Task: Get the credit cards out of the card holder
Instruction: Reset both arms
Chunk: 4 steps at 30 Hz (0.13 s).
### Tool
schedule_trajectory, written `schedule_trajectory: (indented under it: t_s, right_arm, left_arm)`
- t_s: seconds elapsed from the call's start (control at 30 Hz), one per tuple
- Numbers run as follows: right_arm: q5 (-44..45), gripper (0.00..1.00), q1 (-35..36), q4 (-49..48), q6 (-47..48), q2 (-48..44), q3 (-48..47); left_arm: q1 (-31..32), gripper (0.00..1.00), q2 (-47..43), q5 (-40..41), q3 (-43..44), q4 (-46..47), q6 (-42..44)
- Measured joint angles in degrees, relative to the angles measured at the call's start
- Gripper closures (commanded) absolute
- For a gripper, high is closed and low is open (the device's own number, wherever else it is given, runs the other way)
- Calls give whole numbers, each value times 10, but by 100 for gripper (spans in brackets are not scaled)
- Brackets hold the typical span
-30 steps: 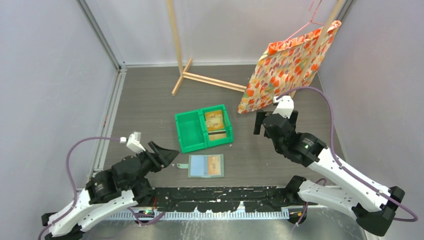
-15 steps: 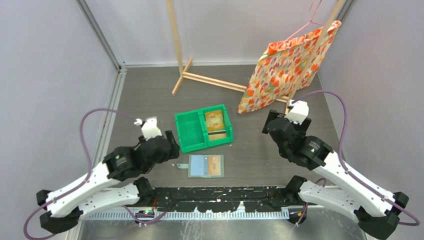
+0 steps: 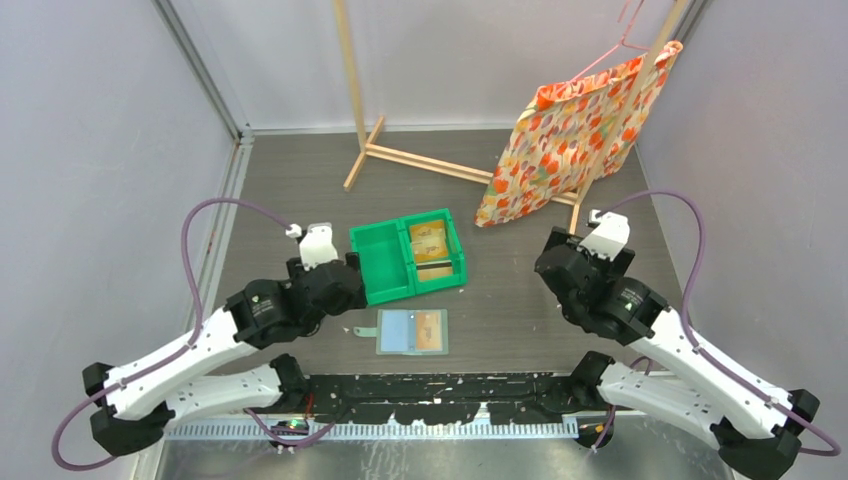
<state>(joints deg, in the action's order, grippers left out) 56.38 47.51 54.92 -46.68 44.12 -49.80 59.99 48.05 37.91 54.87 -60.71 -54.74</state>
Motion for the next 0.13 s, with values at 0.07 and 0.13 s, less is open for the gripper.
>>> schedule_trajectory:
  t_s: [0.07,0.13]
  right_arm:
    - [3,0,0,6,-7,-7,2]
    - [7,0,0,9,-12,-14,4]
  left_arm:
    - [0,22,-12,0,-1,4,1]
    - [0,22,-26,0,-5,9,0]
